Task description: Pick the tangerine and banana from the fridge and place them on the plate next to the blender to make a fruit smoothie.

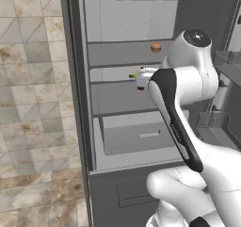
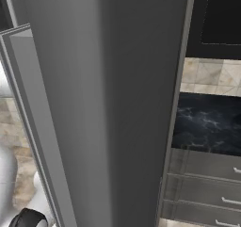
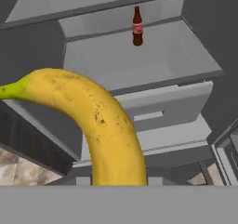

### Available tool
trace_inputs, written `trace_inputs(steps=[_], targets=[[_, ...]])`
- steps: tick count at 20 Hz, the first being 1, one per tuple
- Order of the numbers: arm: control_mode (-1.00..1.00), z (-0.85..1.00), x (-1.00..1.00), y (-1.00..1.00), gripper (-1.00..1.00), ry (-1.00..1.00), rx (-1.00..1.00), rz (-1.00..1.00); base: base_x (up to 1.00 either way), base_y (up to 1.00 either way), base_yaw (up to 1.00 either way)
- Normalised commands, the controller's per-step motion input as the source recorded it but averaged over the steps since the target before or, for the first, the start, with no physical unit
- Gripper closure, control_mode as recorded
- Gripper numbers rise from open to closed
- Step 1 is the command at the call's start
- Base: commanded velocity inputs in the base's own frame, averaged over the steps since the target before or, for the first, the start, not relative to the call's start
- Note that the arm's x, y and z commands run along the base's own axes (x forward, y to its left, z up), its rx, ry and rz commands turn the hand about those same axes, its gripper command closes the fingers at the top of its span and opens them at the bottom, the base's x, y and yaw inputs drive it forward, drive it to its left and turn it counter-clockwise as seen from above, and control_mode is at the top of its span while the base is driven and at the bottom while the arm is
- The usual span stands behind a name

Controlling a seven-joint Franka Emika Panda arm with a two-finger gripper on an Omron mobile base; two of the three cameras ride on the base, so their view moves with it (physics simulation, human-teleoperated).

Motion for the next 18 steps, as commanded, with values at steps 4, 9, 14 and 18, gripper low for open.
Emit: trace_inputs(steps=[4, 9, 14, 18], targets=[[-1.00, -1.00, -1.00, -0.01, 1.00, 0.29, 0.00, 0.00, 0.00, 0.00, 0.00], [-1.00, -0.73, -0.50, -0.01, 1.00, 0.05, -0.04, 0.00, 0.00, 0.00, 0.00], [1.00, -0.01, -0.17, 0.00, 1.00, 0.00, 0.00, 0.00, -0.15, 0.00, 0.00], [1.00, 0.00, 0.00, 0.00, 1.00, 0.00, 0.00, 0.00, -0.98, 0.00, 0.16]])
